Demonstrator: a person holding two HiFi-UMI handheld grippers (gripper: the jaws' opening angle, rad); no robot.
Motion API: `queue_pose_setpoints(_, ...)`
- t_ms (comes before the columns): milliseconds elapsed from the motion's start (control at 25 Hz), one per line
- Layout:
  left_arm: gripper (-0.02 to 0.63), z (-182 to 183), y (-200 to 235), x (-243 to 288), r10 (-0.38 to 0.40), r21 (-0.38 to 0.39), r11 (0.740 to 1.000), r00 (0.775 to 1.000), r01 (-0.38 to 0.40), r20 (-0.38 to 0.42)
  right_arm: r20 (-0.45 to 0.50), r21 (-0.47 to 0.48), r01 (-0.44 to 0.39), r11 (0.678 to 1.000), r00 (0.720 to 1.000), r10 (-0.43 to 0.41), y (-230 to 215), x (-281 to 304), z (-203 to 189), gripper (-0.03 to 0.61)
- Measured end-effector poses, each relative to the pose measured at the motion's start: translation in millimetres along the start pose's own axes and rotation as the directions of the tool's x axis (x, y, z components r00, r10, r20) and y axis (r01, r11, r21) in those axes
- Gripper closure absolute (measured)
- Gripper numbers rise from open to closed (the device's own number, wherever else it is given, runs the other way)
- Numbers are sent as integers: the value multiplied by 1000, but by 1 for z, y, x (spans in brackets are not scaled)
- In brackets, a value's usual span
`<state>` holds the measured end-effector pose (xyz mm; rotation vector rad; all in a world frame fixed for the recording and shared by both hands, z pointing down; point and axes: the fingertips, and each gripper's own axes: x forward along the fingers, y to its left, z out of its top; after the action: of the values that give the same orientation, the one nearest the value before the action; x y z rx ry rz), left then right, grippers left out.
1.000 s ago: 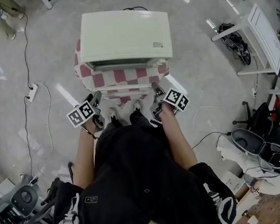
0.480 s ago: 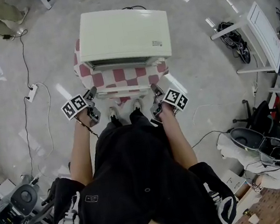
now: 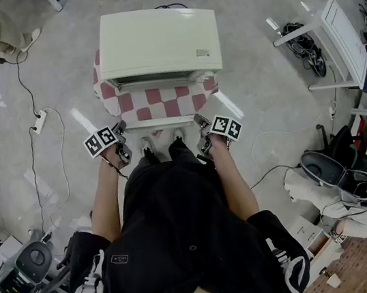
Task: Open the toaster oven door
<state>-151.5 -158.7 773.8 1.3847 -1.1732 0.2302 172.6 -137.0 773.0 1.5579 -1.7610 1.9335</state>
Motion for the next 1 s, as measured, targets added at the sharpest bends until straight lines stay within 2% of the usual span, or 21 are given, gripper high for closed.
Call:
queue_pose_setpoints(440,495,-31,33,23,57,13,998,993,-56,-99,-135,-109,109,988,983,-124,-34,22,-27,477)
queue_pose_setpoints(600,488,-38,42,28,71,8,997,990,-71,-122,-171,-118,129,985,974,-149,-43,28,-34,476)
queue_pose_setpoints(800,483,-41,52,38,85,16,996,987,-83,-137,-187,-128,153,980,967,-176,-53,38,-38,472)
queue_pose_setpoints(1000,479,-47,59,42,118,34,993,982,-114,-149,-199,-192,193,962,952,-231,-59,43,-43,472)
